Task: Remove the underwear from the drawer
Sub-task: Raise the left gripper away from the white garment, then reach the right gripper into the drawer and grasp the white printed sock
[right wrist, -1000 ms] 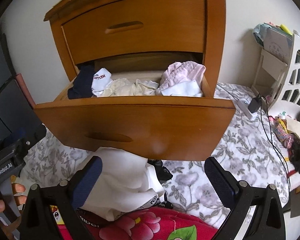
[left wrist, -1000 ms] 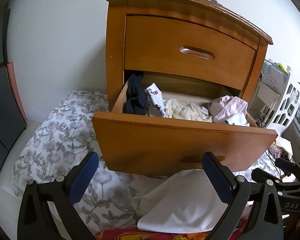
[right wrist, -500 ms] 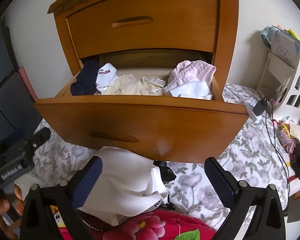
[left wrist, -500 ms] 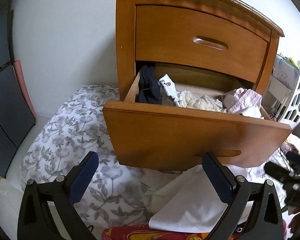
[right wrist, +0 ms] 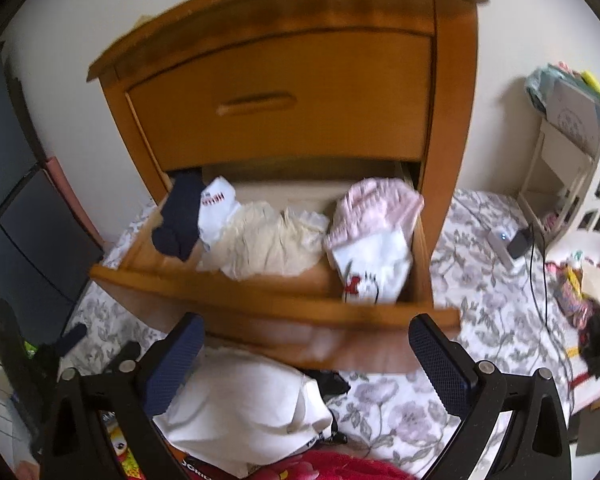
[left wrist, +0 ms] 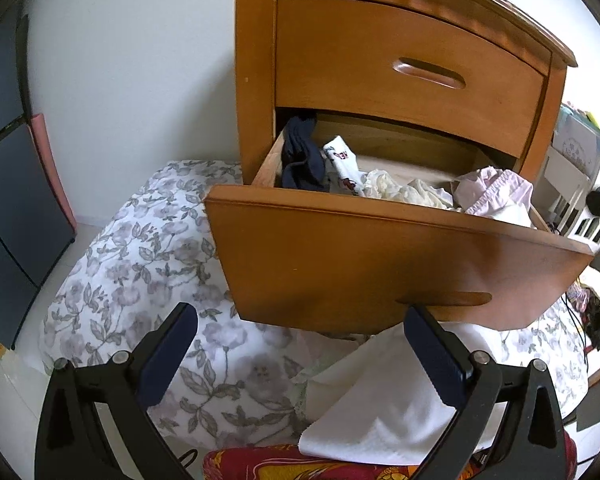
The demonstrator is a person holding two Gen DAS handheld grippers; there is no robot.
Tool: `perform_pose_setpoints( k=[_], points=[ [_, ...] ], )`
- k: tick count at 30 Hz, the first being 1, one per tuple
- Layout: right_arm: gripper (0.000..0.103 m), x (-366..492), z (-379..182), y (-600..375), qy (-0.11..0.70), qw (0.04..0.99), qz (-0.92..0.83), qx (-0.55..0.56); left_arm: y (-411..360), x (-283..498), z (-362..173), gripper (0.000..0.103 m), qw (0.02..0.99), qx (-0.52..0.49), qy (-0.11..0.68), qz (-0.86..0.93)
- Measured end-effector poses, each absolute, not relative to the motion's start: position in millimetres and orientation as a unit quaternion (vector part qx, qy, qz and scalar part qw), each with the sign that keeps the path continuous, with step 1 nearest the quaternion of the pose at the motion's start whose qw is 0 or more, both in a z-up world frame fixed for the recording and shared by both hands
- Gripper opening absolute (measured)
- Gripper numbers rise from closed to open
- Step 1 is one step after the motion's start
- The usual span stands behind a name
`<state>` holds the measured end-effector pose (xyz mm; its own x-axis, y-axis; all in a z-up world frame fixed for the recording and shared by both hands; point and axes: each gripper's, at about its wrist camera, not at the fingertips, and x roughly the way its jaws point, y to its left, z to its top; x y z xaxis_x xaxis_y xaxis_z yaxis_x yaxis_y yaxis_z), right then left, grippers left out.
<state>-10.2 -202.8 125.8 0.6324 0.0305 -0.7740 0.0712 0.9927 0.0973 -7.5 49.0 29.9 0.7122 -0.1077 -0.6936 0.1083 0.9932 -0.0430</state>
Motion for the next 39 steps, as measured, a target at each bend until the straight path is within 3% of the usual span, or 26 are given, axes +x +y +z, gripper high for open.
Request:
perform_pose_setpoints(
  k=[8,14,27,39],
  points=[
    [0.103,26,177,-209,0.408,0.912,-0.031,0.019,47,-8,29,0.103,0.926,0.005,0.374,-0.061],
    [0.103,68,188,-214,0.442,0.896,-0.018,0.026,47,-7,29,0.103,0.925,0.002,0.375,-0.063],
    [0.091,130,81,-222,0.610,0.791,-0.046,0.017,51,-4,26,0.103,0.921,-0.014,0.383,-0.075],
    [0.083,151,18,-233,0.687,0.719,-0.101,-0.017,52,-1,24,0.103,0.918,-0.021,0.389,-0.082]
  ],
)
